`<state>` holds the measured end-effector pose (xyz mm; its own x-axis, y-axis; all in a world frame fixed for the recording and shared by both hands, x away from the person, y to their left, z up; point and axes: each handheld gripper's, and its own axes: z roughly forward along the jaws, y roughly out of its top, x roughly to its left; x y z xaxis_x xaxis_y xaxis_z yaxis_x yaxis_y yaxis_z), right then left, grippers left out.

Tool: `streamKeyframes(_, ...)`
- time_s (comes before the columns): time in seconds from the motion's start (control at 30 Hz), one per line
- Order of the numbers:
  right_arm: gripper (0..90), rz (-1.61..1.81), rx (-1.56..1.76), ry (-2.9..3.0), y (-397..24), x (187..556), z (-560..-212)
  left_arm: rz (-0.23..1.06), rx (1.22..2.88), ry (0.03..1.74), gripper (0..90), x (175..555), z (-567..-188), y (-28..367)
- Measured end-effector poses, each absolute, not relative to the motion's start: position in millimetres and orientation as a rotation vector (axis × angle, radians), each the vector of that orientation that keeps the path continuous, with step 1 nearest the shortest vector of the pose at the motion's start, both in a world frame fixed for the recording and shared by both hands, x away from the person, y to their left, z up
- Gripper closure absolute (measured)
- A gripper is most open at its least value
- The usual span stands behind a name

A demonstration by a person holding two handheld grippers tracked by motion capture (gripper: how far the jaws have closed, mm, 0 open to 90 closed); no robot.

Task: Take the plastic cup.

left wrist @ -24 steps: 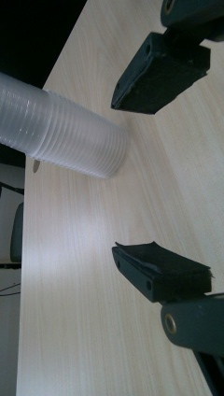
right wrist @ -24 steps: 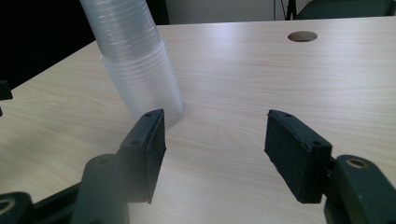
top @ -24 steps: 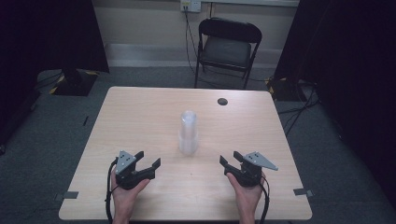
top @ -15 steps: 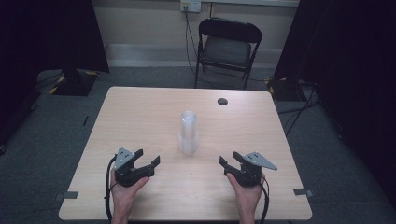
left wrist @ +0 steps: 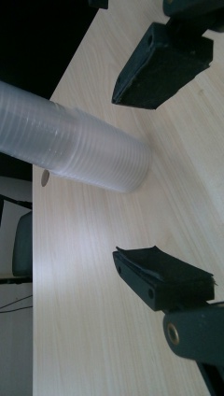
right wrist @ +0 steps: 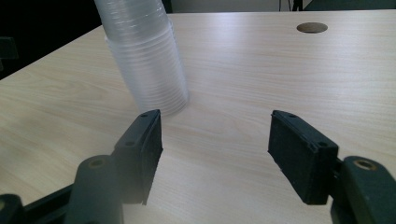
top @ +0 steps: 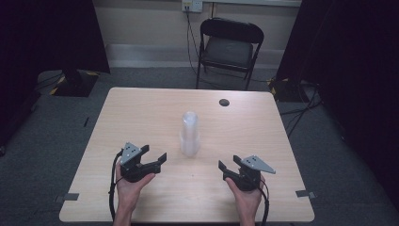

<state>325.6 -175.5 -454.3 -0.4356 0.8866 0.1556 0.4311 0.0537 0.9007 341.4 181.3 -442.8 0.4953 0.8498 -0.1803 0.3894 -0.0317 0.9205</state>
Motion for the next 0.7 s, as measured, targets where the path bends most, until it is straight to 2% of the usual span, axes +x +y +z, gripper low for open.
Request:
streamKeyframes(0.2,35.1,1.369,1.311,1.889,-176,321,-453,0.500,1.637,1.056,19.4,343,-438,178)
streamKeyframes(0.27,35.1,1.362,1.303,1.892,-175,320,-453,0.508,1.632,1.066,15.8,345,-437,177)
streamKeyframes(0.7,34.0,1.372,1.274,1.929,-168,321,-456,0.533,1.689,0.962,17.4,364,-414,156)
